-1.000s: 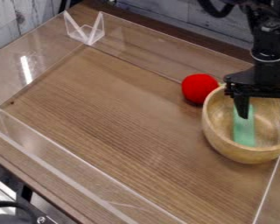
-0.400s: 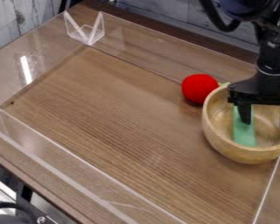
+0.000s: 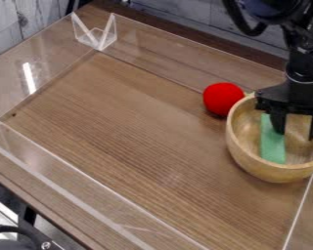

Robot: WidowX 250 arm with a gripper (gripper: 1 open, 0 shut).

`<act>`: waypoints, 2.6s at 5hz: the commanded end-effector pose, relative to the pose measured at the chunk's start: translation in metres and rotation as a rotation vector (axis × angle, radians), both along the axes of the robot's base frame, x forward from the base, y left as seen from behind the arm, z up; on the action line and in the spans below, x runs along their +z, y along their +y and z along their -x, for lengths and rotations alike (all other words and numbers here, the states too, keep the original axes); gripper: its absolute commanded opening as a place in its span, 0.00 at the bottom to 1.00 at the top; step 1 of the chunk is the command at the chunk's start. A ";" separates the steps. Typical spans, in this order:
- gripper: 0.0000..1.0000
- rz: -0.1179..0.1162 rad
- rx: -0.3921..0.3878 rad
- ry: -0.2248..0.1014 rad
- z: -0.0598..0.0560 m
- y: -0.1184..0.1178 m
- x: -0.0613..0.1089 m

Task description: Remove the green block from the brown bowl and put it on the table

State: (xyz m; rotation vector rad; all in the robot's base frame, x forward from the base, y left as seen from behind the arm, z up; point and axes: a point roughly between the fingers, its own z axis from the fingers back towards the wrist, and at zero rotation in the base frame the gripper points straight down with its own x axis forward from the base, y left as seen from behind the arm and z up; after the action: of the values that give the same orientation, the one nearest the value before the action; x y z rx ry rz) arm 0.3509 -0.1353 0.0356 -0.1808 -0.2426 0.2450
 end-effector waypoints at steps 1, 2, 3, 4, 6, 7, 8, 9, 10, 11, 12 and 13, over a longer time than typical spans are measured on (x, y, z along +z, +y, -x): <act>0.00 -0.022 0.059 0.061 0.009 0.006 -0.021; 0.00 0.002 0.121 0.040 0.011 0.009 -0.002; 0.00 0.032 0.181 0.014 0.012 0.012 0.020; 0.00 0.066 0.149 -0.005 0.012 0.003 0.035; 0.00 0.134 0.118 -0.057 0.014 0.004 0.062; 0.00 0.165 0.129 -0.089 0.019 0.016 0.075; 0.00 0.196 0.125 -0.118 0.019 0.018 0.108; 0.00 0.232 0.128 -0.136 0.019 0.040 0.140; 0.00 0.256 0.139 -0.145 0.022 0.067 0.153; 0.00 0.247 0.145 -0.142 0.032 0.077 0.148; 0.00 0.232 0.161 -0.132 0.038 0.073 0.141; 0.00 0.217 0.174 -0.124 0.040 0.069 0.133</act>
State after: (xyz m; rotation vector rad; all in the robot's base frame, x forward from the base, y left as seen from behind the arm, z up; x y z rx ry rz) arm 0.3100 -0.0654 0.1494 -0.3739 -0.2937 0.4474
